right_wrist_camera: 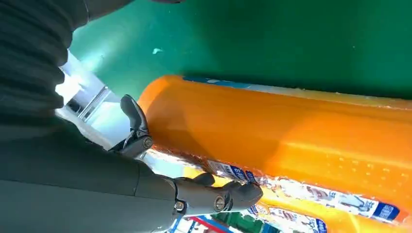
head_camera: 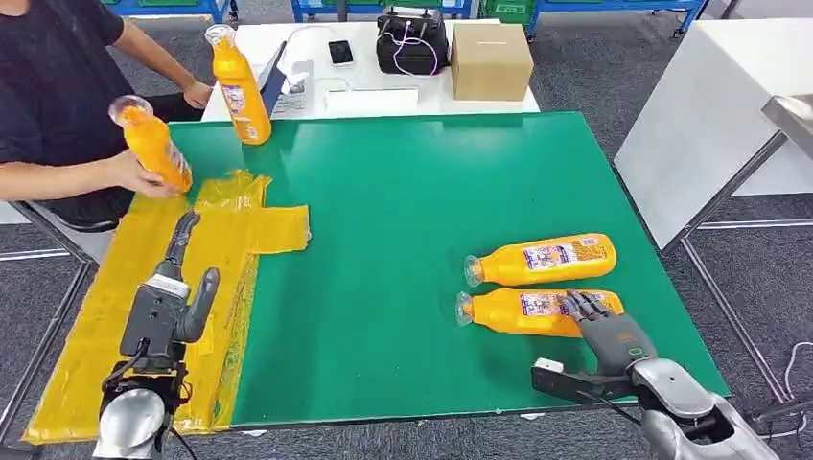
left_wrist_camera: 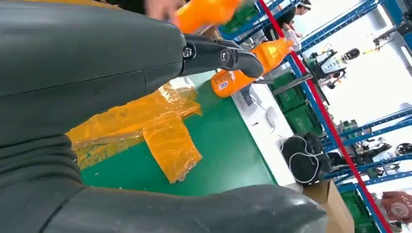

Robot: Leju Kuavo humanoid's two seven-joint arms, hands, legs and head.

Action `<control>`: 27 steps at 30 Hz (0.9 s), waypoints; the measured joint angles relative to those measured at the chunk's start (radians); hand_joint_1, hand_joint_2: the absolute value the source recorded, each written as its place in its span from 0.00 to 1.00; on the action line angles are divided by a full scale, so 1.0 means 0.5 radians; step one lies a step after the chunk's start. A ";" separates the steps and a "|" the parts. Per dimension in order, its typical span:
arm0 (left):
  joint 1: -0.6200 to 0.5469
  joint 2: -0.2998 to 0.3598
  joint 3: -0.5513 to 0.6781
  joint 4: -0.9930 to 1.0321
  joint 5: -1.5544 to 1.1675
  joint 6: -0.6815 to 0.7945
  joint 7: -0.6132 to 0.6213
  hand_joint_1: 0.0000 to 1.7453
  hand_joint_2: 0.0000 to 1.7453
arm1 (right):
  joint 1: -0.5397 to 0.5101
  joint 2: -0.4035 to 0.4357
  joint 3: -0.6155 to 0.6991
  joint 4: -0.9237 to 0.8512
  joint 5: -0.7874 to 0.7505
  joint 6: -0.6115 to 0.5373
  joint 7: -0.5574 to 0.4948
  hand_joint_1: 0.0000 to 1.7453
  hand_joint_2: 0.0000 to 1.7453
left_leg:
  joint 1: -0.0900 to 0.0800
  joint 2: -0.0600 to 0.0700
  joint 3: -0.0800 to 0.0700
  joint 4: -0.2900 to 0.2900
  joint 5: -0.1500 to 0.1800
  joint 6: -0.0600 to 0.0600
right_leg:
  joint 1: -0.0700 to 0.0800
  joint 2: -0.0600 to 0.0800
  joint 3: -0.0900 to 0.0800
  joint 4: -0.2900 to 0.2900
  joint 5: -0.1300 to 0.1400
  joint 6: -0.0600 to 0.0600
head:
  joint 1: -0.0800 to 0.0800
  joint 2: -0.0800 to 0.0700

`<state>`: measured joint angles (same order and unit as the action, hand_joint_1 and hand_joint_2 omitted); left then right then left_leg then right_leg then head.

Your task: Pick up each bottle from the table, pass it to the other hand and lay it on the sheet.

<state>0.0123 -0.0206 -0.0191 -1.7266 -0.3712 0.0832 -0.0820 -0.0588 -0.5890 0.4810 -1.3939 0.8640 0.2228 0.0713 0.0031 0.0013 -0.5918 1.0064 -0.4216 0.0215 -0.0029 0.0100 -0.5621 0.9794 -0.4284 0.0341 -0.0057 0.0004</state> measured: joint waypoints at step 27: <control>0.341 -0.024 0.227 -0.188 -0.002 -0.030 -0.183 0.00 0.00 | 0.572 -0.297 -1.342 -1.387 -1.549 0.362 -0.591 0.00 1.00 | -0.003 -0.017 -0.052 0.001 0.007 0.003 | -0.004 -0.015 -0.023 0.001 -0.001 0.007 | -0.001 0.000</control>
<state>0.1828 -0.0324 0.0942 -1.8204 -0.3723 0.0683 -0.1736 0.2273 -0.7374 -0.1901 -2.0875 0.0893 0.4040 -0.2239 0.0016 -0.0070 -0.6176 1.0068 -0.4183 0.0231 -0.0050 0.0023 -0.5735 0.9801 -0.4291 0.0375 -0.0061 0.0004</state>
